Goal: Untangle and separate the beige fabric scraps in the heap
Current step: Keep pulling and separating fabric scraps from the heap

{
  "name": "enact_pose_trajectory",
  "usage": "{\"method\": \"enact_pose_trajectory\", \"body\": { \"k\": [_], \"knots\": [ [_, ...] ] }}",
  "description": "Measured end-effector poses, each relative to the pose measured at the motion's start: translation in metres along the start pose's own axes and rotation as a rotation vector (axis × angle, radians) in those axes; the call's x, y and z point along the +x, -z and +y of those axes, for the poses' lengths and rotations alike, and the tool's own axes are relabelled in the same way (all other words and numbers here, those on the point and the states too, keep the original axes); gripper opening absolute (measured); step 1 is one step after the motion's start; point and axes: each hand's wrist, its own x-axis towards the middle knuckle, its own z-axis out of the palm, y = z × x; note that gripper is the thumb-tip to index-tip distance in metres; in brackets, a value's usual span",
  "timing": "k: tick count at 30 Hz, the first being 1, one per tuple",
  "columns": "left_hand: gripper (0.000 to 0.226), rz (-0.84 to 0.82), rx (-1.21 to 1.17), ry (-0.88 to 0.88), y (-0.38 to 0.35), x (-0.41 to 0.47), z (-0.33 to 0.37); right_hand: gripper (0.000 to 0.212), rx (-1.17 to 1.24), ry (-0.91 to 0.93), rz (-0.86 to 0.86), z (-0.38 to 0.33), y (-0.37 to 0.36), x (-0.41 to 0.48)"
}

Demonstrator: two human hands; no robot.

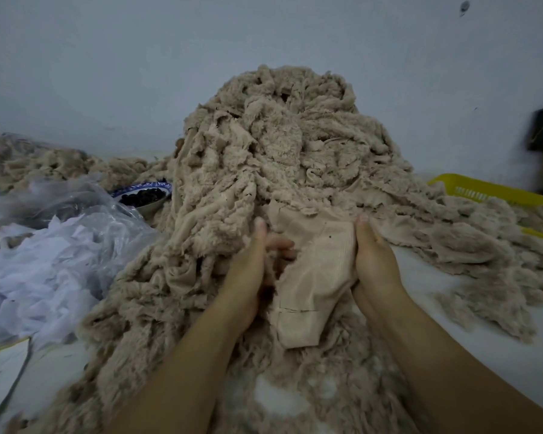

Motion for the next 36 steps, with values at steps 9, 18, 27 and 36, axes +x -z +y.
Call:
{"method": "enact_pose_trajectory", "body": {
  "k": [9, 18, 27, 36],
  "knots": [
    [0.025, -0.149, 0.037, -0.112, -0.003, -0.022, 0.006, 0.049, 0.262, -0.142, -0.011, -0.007, 0.001, 0.004],
    [0.041, -0.191, -0.037, -0.092, -0.011, -0.025, 0.008, 0.030, -0.366, 0.156, -0.342, 0.016, -0.014, -0.016],
    [0.027, -0.220, 0.377, -0.024, -0.014, -0.022, -0.004, 0.023, -0.269, 0.076, -0.100, 0.015, -0.009, -0.003],
    [0.049, -0.320, 0.480, -0.032, -0.013, -0.023, 0.002, 0.029, -0.256, 0.031, -0.024, 0.019, -0.013, -0.002]
  ]
}}
